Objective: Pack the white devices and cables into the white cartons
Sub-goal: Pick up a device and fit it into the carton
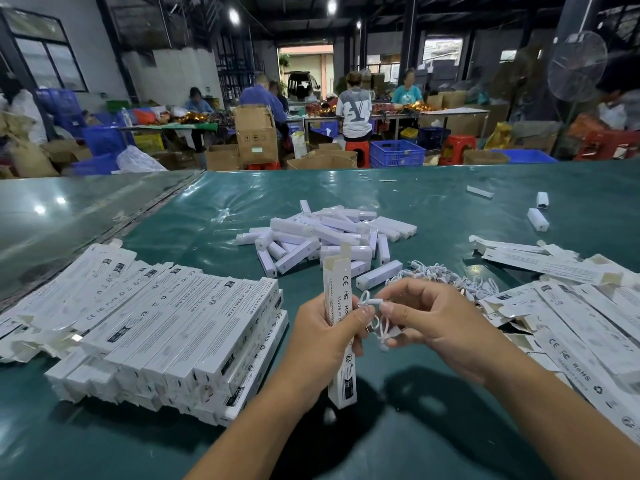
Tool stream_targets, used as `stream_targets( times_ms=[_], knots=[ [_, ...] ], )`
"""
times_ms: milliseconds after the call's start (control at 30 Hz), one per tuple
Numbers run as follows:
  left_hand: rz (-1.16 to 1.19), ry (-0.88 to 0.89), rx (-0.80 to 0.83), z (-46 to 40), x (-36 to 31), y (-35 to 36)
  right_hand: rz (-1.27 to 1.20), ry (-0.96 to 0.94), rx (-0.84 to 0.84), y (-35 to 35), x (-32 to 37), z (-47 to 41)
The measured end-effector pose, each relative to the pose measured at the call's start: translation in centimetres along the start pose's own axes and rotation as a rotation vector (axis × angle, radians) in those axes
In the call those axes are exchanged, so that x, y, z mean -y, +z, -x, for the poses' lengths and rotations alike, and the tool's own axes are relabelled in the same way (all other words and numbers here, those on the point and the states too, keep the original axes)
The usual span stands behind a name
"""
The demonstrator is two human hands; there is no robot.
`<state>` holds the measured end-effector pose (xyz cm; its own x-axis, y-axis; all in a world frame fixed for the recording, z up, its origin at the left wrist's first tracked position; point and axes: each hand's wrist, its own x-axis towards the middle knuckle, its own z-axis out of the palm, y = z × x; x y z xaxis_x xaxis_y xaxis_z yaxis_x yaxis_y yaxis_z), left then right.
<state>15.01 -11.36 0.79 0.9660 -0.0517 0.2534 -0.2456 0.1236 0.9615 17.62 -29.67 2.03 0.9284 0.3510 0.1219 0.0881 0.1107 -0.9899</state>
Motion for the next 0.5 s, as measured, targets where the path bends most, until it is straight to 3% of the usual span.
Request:
stream_targets(
  times_ms=[100, 167, 233, 367, 500],
  knots=[
    [-0.016, -0.009, -0.077, -0.2, 0.1, -0.2, 0.263, -0.016, -0.064, -1.1, 0.0, -0.2],
    [-0.027, -0.015, -0.098, -0.4, 0.2, -0.4, 0.61, -0.006, -0.128, -2.2, 0.1, -0.4],
    [-0.024, -0.021, -0.071, -0.4, 0.2, -0.4, 0.943, -0.15, -0.173, -2.7, 0.4, -0.1],
    [0.001, -0.02, 0.018, -0.2, 0.2, -0.2, 0.96, -0.472, 0.026, -0.9, 0.8, 0.7],
    [0.074, -0.057, 0.049, -0.2, 0.1, -0.5, 1.055, -0.739, -0.012, 0.5, 0.2, 0.9]
  ],
)
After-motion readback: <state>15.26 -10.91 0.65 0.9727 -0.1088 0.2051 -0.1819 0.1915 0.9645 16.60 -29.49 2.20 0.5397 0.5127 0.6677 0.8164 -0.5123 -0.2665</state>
